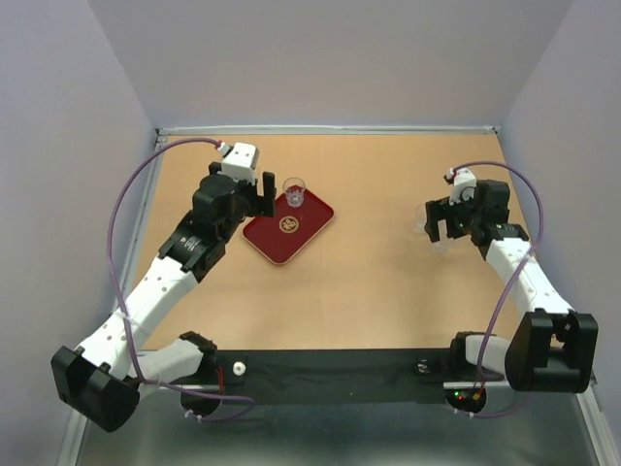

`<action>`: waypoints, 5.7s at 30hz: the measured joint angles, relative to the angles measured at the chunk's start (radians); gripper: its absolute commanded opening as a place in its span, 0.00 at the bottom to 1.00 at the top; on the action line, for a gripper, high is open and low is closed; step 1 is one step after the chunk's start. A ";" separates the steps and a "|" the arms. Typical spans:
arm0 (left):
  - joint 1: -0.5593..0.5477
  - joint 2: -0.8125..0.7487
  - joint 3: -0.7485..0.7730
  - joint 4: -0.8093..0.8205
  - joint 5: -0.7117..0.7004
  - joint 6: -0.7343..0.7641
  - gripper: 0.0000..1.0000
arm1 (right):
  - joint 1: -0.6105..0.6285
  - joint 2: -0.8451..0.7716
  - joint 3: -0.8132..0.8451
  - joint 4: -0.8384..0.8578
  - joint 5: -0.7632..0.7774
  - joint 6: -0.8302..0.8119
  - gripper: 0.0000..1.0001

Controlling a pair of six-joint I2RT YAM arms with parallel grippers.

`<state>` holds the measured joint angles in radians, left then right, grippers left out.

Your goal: Place the glasses into the tray

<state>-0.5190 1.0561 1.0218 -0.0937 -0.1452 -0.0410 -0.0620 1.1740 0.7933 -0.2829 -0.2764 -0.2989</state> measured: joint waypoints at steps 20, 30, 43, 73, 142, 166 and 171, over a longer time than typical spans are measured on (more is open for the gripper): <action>0.002 -0.149 -0.132 0.081 -0.100 0.052 0.89 | -0.158 0.250 0.260 -0.173 -0.006 0.180 0.63; 0.002 -0.159 -0.143 0.087 -0.129 0.061 0.88 | -0.257 0.394 0.310 -0.181 -0.023 0.199 0.45; 0.002 -0.164 -0.146 0.090 -0.143 0.070 0.88 | -0.259 0.471 0.327 -0.171 -0.057 0.199 0.25; 0.002 -0.203 -0.165 0.106 -0.154 0.071 0.88 | -0.259 0.390 0.412 -0.049 0.003 0.114 0.00; 0.004 -0.203 -0.184 0.121 -0.222 0.097 0.88 | 0.586 0.962 0.936 -0.045 -0.091 0.089 0.04; 0.004 -0.216 -0.185 0.124 -0.227 0.101 0.88 | 0.613 0.964 0.945 -0.046 0.031 0.059 0.73; 0.004 -0.216 -0.192 0.128 -0.230 0.103 0.88 | 0.613 0.898 0.930 -0.046 0.041 0.036 0.74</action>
<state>-0.5152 0.8398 0.8299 0.0345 -0.3748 0.0624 0.5514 2.0716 1.7229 -0.3286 -0.2352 -0.2630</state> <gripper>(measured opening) 0.880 0.734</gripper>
